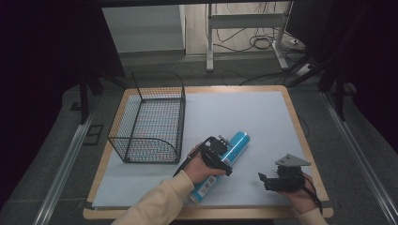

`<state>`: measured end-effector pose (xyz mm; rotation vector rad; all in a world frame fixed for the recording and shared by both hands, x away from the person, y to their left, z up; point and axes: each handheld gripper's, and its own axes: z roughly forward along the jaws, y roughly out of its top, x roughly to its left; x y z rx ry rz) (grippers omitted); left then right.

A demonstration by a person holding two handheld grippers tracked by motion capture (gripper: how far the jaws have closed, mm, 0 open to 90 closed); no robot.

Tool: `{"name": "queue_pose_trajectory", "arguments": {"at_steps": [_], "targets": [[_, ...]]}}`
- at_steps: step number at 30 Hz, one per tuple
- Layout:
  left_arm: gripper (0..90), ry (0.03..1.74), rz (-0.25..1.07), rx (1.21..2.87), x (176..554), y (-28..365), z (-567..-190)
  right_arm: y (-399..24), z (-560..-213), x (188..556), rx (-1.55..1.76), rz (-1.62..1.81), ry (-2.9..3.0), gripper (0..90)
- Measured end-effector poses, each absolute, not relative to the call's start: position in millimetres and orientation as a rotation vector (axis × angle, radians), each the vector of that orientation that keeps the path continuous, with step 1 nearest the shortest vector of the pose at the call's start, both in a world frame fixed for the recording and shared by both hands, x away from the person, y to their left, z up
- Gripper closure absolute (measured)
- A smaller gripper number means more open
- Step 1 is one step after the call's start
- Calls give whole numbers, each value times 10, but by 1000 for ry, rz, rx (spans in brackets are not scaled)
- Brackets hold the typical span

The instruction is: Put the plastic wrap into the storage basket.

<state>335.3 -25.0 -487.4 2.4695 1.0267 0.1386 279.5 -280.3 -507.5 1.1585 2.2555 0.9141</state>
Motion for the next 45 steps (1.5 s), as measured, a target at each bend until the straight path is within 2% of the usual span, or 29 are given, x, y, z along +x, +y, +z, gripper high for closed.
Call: {"name": "queue_pose_trajectory", "arguments": {"at_steps": [12,22,35,38,40,45], "targets": [[156,1052,93,2518,3404,-275,-4986,-2797,-5078,2795,1160,912,2258,101],[214,1076,58,2557,3428,-321,-5066,-2799,-5078,2795,1160,908,2259,101],[223,1094,71,2560,3421,-331,-5067,-2797,-5080,2796,1161,902,2263,101],[242,1102,63,2549,3419,-326,-5058,-2794,-5082,2796,1161,900,2263,101],[289,1105,50,2542,3417,-319,-5044,-2793,-5081,2795,1161,899,2262,102],[294,1115,39,2539,3426,-315,-5036,-2795,-5078,2795,1161,897,2263,101]]}}
